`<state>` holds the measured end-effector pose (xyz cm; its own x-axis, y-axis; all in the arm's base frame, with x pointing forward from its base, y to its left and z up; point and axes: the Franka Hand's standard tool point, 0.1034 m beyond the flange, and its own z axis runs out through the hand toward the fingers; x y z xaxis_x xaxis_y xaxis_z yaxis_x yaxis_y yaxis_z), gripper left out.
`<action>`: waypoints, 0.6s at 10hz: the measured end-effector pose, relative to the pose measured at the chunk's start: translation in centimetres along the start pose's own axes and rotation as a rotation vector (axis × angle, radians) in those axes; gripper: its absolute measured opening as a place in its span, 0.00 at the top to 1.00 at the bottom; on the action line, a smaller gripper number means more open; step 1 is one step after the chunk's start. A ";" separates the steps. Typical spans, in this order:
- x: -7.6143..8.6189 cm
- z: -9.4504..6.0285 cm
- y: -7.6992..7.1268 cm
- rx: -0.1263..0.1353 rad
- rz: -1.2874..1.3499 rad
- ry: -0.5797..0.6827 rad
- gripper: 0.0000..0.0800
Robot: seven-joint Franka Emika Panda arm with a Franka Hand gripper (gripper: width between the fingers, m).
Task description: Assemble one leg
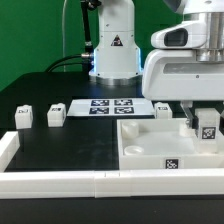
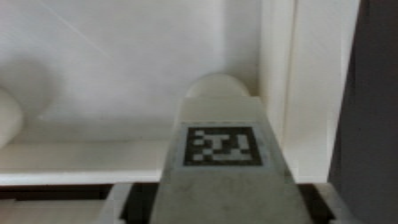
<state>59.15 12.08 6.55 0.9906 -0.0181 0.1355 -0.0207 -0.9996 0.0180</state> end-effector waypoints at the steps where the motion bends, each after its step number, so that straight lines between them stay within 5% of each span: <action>1: 0.0 0.0 0.0 0.001 0.054 0.000 0.64; 3: -0.1 0.0 0.1 -0.004 0.315 -0.010 0.64; 6: -0.5 0.0 2.2 -0.060 0.677 -0.016 0.63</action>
Offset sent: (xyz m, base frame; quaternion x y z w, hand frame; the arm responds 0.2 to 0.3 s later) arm 0.0030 0.0012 -0.0011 -0.0185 -0.0330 0.3613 0.9317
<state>58.62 9.92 6.51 0.7586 -0.6402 0.1215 -0.6440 -0.7650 -0.0102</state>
